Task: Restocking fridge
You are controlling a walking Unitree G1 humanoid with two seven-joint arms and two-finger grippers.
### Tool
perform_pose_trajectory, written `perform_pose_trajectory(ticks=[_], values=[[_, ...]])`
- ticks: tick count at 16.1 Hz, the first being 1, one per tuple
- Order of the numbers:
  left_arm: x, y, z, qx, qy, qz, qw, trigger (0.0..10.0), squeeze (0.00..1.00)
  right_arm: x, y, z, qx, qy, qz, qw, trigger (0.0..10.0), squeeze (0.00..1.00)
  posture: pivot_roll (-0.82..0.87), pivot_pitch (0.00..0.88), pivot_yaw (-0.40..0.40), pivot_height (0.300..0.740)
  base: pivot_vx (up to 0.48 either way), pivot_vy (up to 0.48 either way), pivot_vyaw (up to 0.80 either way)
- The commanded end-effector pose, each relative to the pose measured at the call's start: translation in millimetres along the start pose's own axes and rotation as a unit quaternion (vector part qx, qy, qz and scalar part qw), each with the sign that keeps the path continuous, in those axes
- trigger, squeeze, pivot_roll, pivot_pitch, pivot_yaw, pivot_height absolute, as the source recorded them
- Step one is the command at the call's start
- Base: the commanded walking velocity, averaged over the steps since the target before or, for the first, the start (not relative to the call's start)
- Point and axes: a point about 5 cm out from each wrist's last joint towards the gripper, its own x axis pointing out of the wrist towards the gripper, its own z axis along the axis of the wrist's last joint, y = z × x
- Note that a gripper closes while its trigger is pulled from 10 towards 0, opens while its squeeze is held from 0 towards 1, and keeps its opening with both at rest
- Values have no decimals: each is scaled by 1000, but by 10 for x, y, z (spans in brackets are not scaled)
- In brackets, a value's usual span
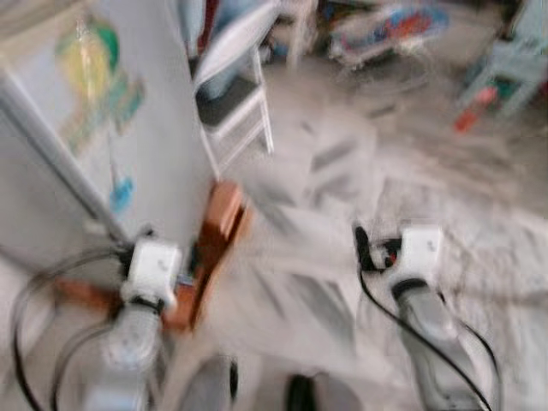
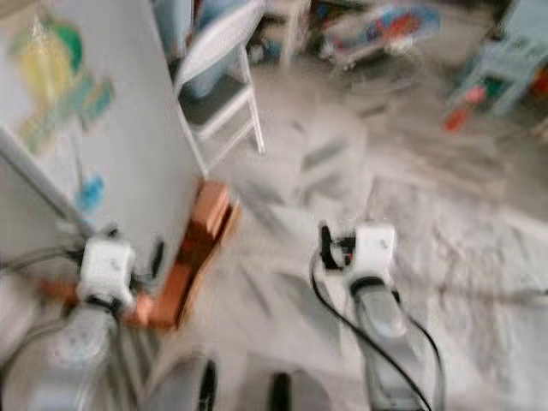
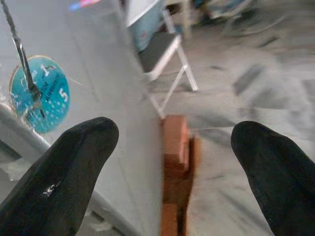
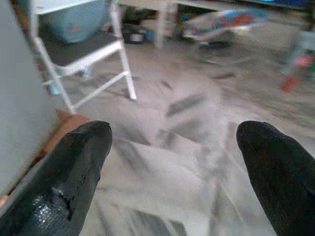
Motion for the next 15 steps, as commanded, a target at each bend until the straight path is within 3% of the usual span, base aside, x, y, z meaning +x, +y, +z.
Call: perform_pose_trajectory(ticks=[1,6,10,13,15], values=[[-7,39,27,7,-7,1,1000,10000,0,-10,-12,-27,-2,8,-5,1000,10000,0,163,163,-82,740,0,0,0],[4,150,38,-10,-13,25,1000,10000,0,-19,-31,30,-22,-20,-29,999,10000,0,163,171,-80,740,0,0,0],[18,189,21,-20,-4,33,999,10000,0,-42,-51,-5,13,-1,-22,1000,10000,0,162,175,-82,740,0,0,0],[45,252,-35,-58,7,63,996,10000,0,-63,-45,-18,1,-4,-29,1000,10000,0,161,173,-82,740,0,0,0],[97,262,8,-59,-7,58,997,10000,0,-85,6,46,22,-30,-6,999,10000,0,155,168,-78,740,0,0,0]])
